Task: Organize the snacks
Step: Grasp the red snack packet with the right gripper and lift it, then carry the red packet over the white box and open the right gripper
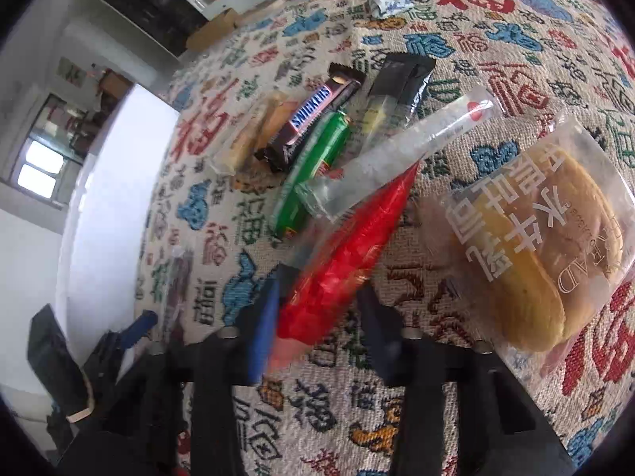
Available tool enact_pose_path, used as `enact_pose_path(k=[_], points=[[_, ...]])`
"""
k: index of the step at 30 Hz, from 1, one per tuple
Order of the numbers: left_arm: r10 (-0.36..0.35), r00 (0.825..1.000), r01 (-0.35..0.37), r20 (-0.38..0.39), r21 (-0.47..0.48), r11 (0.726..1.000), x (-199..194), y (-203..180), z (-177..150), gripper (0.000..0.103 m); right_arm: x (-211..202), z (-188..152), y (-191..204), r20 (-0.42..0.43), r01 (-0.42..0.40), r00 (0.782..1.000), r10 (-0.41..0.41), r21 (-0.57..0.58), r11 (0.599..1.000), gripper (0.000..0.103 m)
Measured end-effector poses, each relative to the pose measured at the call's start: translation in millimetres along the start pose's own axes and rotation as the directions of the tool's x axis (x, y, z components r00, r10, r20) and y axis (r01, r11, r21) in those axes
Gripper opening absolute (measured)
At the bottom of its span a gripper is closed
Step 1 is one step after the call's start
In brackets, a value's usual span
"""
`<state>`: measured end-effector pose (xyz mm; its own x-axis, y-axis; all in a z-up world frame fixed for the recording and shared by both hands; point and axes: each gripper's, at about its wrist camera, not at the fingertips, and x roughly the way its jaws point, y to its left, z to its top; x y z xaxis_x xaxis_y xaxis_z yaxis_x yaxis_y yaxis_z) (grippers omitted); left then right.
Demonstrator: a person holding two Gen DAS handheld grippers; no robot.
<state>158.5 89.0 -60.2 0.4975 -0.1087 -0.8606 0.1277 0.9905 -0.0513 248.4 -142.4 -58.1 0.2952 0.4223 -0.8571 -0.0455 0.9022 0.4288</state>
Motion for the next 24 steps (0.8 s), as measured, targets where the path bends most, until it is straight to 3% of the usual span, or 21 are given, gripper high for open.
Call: enact_pose_path(k=[2,3,4,5,7,11,14,18,21,24], points=[[0.008,1.0,-0.008,0.005,0.003,1.0,0.1,-1.4,2.4,0.072,0.6,-0.4,-3.4,0.003,-0.025,1.0,0.025,0.012,1.0,0.038],[0.021,1.0,-0.021,0.01,0.01,1.0,-0.3,-2.6,3.3,0.055,-0.7,-2.0,-4.6,0.007,-0.033,0.999,0.033,0.016,0.999,0.032],[0.039,0.999,-0.039,0.016,0.02,0.999,-0.5,-5.2,5.4,0.029,-6.0,-5.6,-6.5,0.014,-0.045,0.999,0.045,0.023,0.999,0.027],[0.028,0.999,-0.028,0.018,0.023,0.999,-1.0,-5.9,6.3,0.017,-12.6,-9.4,-7.0,0.022,-0.056,0.998,0.056,0.026,0.998,0.022],[0.024,0.999,-0.024,0.024,-0.004,1.0,-3.4,-4.5,7.4,0.017,-26.1,-15.2,-5.4,0.033,-0.093,0.995,0.092,0.012,0.996,0.019],[-0.056,0.996,0.063,0.073,-0.096,0.993,-24.9,4.0,-5.0,0.017,-61.0,-26.9,-6.3,0.048,-0.215,0.976,0.215,0.0,0.977,0.019],[-0.121,0.985,0.136,0.12,-0.127,0.982,-53.7,6.1,-13.9,0.017,-77.4,-30.5,-6.9,0.049,-0.277,0.96,0.276,0.014,0.961,0.019],[-0.19,0.959,0.224,0.211,-0.153,0.962,-113.9,16.6,-16.2,0.017,-93.5,-27.8,16.4,0.043,-0.334,0.941,0.334,-0.019,0.942,0.019],[-0.165,0.944,0.222,0.286,-0.177,0.959,-166.1,43.3,-15.3,0.017,-109.3,-25.4,60.1,0.043,-0.381,0.921,0.386,-0.1,0.919,0.019],[-0.081,0.945,0.16,0.318,-0.232,0.959,-202.0,87.1,-15.1,0.017,-126.7,-26.9,123.4,0.019,-0.444,0.889,0.458,-0.211,0.871,0.019]])
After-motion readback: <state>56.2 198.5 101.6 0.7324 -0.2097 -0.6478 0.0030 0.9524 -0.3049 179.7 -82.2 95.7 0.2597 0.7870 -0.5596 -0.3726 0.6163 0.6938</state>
